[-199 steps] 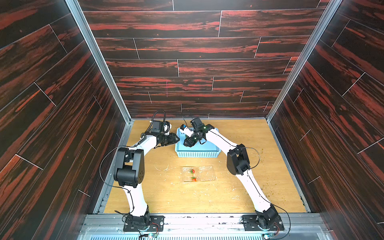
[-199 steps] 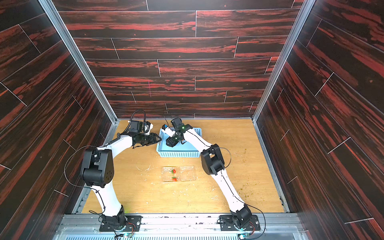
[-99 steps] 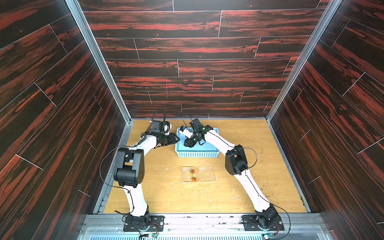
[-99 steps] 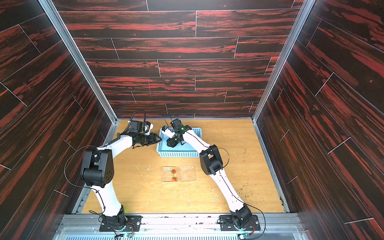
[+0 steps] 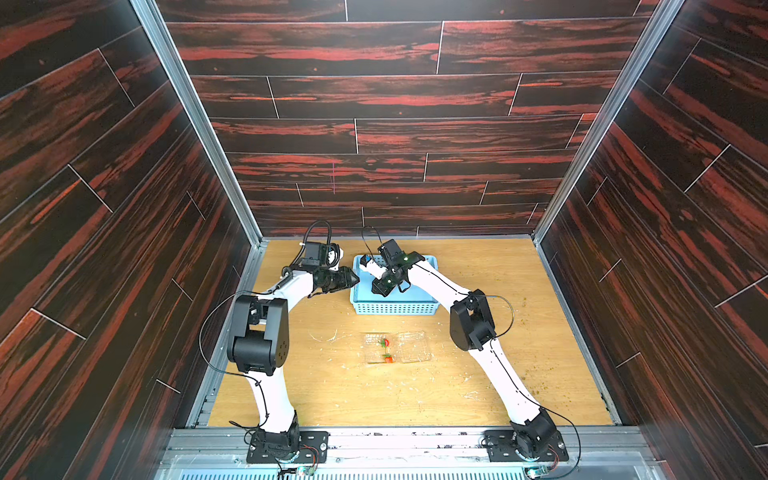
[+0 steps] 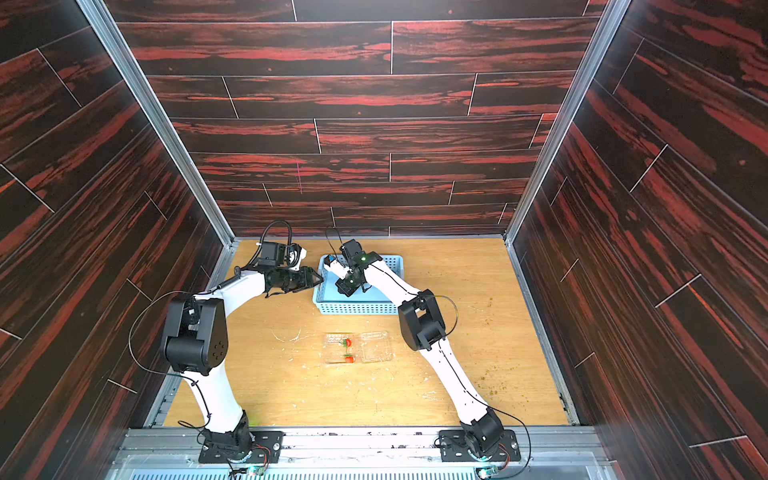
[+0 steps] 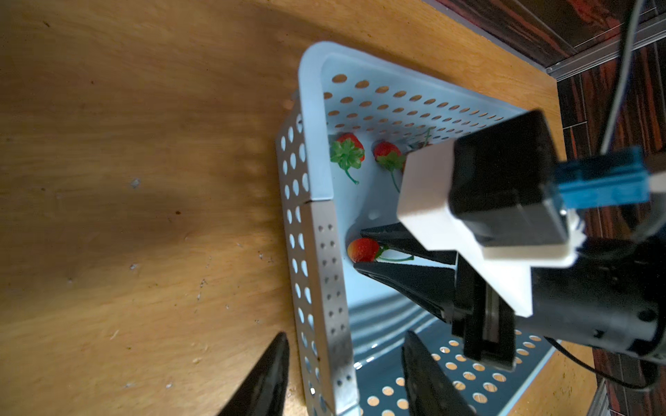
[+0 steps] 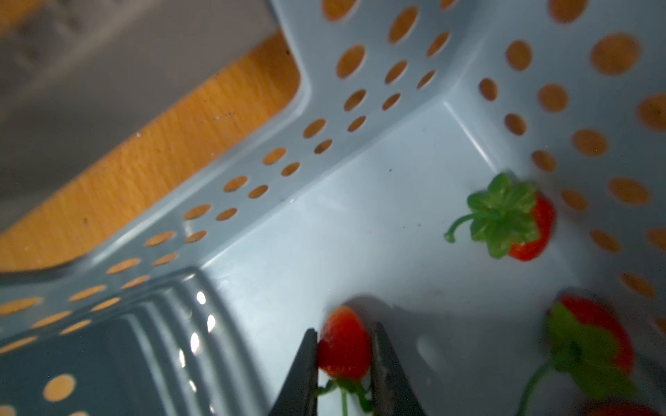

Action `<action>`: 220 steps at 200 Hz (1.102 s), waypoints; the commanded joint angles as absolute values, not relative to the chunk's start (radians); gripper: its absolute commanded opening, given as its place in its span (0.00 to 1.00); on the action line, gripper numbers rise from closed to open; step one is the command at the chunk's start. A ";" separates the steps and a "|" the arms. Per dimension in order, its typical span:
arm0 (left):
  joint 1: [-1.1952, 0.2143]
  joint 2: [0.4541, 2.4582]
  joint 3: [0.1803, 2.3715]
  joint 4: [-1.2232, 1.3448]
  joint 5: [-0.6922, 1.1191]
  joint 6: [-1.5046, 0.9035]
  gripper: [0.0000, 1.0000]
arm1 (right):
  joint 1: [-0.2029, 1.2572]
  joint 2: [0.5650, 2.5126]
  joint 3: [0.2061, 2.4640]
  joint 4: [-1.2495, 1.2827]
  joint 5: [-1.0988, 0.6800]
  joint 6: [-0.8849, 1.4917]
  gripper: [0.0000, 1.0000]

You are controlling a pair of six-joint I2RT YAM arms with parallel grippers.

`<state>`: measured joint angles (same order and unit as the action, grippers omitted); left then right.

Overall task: Pack strawberries into containers
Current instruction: Pick up the strawberry from the basket, then place the strawberry in the packing box.

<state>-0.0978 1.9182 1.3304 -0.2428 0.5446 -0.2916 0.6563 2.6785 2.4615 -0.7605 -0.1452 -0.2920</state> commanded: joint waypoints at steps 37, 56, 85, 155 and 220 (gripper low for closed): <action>-0.101 1.896 1.303 -0.233 0.557 -0.288 0.52 | 0.646 2.524 2.433 -0.785 -0.167 -0.260 0.08; -0.101 1.896 1.302 -0.229 0.557 -0.290 0.52 | 0.646 2.481 2.424 -0.782 -0.169 -0.258 0.08; -0.101 1.898 1.301 -0.224 0.557 -0.293 0.52 | 0.646 2.415 2.401 -0.786 -0.189 -0.254 0.07; -0.101 1.906 1.301 -0.219 0.559 -0.293 0.52 | 0.758 1.931 1.742 -0.572 -0.408 -0.154 0.10; -0.101 1.914 1.291 -0.186 0.557 -0.317 0.52 | 0.885 1.843 1.369 -0.547 -0.356 -0.060 0.12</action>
